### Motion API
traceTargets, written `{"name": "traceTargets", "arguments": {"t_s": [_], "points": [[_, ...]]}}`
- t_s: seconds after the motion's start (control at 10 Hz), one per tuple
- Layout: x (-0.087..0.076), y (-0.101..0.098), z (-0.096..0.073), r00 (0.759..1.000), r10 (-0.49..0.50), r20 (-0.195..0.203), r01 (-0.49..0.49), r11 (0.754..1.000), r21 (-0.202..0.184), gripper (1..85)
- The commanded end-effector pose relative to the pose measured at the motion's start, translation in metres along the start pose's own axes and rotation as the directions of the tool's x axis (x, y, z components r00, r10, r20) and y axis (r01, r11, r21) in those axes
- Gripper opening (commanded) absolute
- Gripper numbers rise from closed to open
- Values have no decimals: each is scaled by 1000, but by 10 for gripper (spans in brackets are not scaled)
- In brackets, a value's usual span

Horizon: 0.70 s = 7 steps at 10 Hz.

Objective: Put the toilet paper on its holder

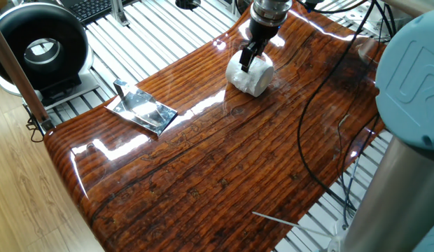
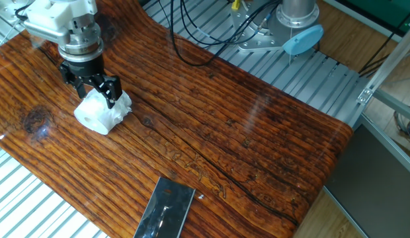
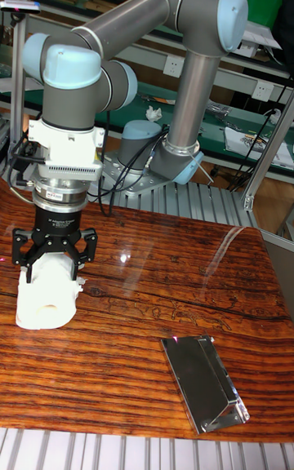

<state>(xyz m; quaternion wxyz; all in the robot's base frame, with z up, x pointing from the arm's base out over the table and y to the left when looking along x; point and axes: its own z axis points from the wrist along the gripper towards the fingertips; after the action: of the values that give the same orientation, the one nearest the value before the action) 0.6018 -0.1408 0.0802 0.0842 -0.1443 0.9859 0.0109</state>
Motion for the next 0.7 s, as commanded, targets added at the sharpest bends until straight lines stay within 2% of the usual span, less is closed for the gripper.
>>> {"name": "traceTargets", "arguments": {"t_s": [0.0,0.1,0.3,0.6], "points": [[-5,-2,-1,1000,9,17,-9,1000,3,723],[-6,-3,-1,1000,7,23,-7,1000,5,720],[-15,1,5,998,-3,61,3,1000,-13,710],[-15,-1,11,997,-10,73,11,1000,-10,703]]}}
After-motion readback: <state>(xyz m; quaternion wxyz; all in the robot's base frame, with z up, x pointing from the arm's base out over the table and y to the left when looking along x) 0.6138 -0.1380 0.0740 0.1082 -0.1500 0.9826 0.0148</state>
